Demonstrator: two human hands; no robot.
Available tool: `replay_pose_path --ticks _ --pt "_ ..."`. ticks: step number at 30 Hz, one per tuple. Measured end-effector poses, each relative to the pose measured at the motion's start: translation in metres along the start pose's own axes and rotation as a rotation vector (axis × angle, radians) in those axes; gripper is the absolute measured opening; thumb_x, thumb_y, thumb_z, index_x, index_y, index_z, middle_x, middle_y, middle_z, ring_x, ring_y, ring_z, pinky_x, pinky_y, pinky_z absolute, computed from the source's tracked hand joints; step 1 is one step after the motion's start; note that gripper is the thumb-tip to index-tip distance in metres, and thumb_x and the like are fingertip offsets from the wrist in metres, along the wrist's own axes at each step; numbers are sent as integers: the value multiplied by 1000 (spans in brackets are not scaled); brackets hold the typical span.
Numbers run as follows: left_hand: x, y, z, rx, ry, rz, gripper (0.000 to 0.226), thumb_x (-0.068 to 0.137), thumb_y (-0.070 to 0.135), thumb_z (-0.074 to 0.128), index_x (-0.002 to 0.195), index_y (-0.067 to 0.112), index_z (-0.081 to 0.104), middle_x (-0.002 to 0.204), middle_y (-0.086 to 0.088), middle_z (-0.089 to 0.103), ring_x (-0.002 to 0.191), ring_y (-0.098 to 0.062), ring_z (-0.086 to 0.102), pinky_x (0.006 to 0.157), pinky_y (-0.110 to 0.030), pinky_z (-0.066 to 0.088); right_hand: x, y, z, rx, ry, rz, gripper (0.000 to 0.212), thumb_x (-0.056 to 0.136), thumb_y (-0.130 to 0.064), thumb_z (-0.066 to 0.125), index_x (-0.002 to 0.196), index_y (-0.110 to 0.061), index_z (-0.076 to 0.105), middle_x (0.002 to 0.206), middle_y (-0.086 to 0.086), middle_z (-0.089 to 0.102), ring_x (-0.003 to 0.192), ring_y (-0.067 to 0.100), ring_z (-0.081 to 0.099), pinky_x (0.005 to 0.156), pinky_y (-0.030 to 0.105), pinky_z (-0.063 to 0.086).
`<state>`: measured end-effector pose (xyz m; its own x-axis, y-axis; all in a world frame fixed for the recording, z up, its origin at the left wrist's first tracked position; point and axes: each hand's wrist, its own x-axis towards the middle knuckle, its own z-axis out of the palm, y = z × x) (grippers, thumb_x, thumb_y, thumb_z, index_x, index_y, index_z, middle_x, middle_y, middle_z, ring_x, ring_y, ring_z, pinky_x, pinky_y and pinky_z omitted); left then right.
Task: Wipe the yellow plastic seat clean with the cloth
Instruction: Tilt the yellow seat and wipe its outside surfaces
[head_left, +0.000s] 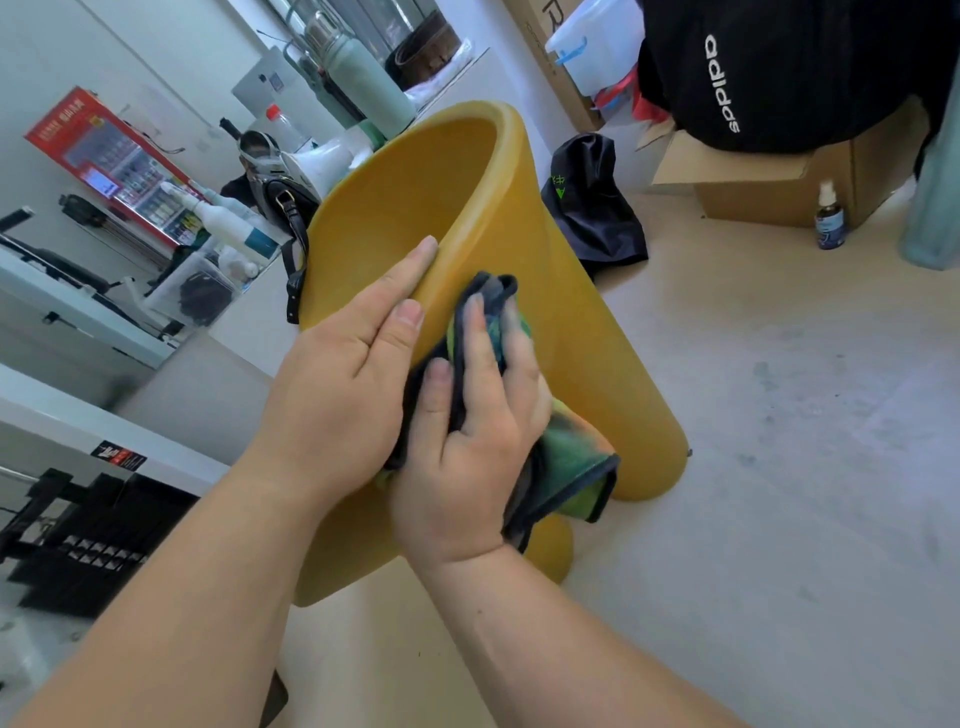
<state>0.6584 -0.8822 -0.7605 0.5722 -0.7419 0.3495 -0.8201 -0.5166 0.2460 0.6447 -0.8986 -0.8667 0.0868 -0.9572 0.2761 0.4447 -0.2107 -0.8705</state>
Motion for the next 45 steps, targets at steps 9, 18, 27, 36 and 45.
replay_pose_path --ticks 9,18,27,36,45 --pt "-2 5 1 -55 -20 -51 39 104 41 37 137 61 42 119 54 38 116 23 41 96 1 31 123 91 11 336 -52 426 49 93 -43 47 129 -16 67 128 -1 68 122 16 59 109 45 44" --pt "-5 5 -1 -17 -2 -26 41 104 36 38 139 58 42 118 57 36 112 32 36 89 7 28 18 13 2 3 -8 69 42 101 -34 46 142 -27 55 152 -2 46 126 12 44 111 23 26" --pt "-7 6 1 5 23 -47 39 103 44 36 134 66 39 118 56 37 108 33 36 84 9 28 20 116 10 379 95 575 31 100 -50 43 129 -51 56 141 -11 57 133 10 50 116 46 37" --pt "-7 2 1 -14 28 -24 38 104 43 37 137 61 42 119 54 39 115 30 36 90 6 29 14 69 14 246 152 698 38 101 -41 38 136 -42 53 150 -9 48 140 10 41 119 35 30" --pt "-10 -2 1 -9 34 -1 38 104 41 39 139 56 43 122 53 37 110 37 31 88 9 24 20 89 10 168 69 259 42 106 -28 38 145 -20 49 152 0 45 142 8 38 119 32 28"
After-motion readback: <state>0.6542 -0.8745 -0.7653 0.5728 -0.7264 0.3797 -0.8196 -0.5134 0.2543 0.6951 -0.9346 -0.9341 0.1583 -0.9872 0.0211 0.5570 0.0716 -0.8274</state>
